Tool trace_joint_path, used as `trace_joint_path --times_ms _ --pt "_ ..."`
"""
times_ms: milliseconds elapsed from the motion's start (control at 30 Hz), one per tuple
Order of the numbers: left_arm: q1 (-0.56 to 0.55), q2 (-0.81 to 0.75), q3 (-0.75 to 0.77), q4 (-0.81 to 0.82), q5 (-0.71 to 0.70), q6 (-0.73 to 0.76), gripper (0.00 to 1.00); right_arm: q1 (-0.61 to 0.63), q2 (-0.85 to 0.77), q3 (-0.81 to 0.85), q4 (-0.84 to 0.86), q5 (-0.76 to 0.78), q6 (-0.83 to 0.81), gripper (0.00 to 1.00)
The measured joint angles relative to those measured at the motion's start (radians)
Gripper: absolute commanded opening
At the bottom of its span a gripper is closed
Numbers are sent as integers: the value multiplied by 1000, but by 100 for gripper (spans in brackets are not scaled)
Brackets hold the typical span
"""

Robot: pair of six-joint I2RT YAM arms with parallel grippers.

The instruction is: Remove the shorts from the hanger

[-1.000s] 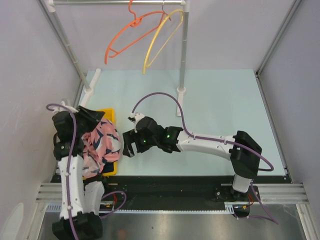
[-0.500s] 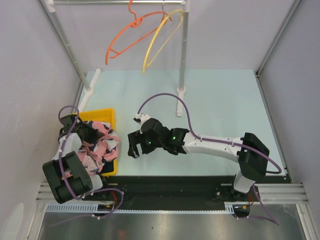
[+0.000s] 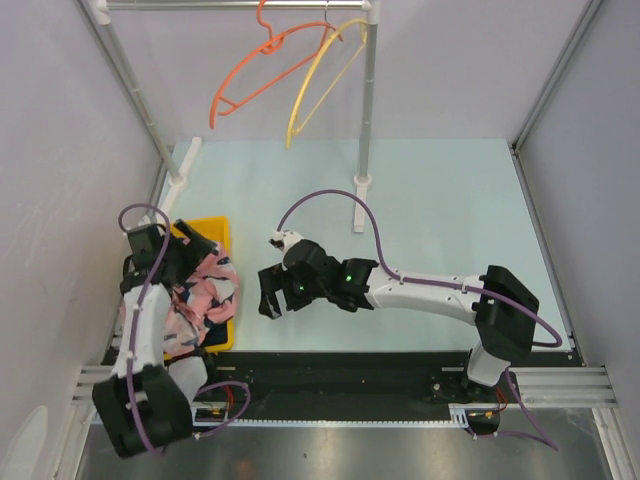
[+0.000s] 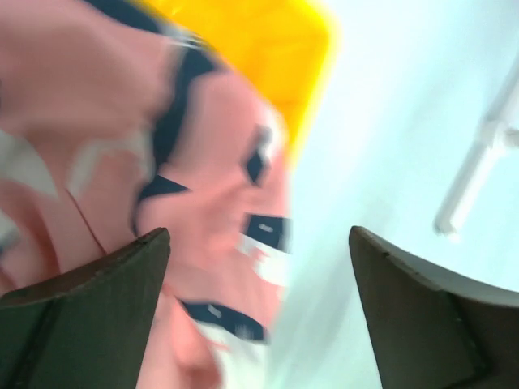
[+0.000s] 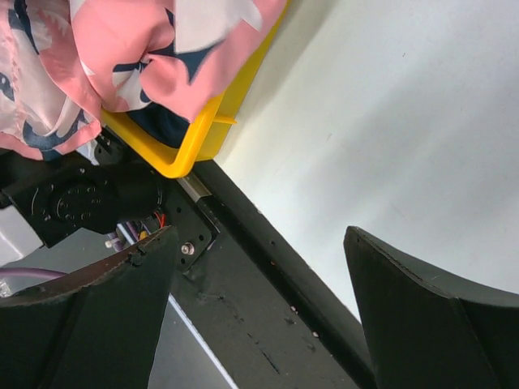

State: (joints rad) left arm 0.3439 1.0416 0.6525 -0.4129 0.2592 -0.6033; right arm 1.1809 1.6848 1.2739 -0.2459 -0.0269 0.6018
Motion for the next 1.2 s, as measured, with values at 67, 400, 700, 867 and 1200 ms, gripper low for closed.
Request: trace_joint_path --times_ms 67,400,700,867,1200 --pt "-80 -92 23 -24 -52 1 100 -3 -1 0 0 0 0 88" --pt "-594 -298 156 -70 -296 -75 100 -42 -61 0 -39 56 35 95" --pt "-1075 -154 152 -29 -440 -131 100 -210 -294 -219 -101 161 159 100" --pt "-1240 -111 104 50 -439 -129 100 -356 -604 -458 -132 210 249 100" --pt "-1431 -258 -233 399 -243 -132 100 -382 -1283 -851 -155 223 409 100"
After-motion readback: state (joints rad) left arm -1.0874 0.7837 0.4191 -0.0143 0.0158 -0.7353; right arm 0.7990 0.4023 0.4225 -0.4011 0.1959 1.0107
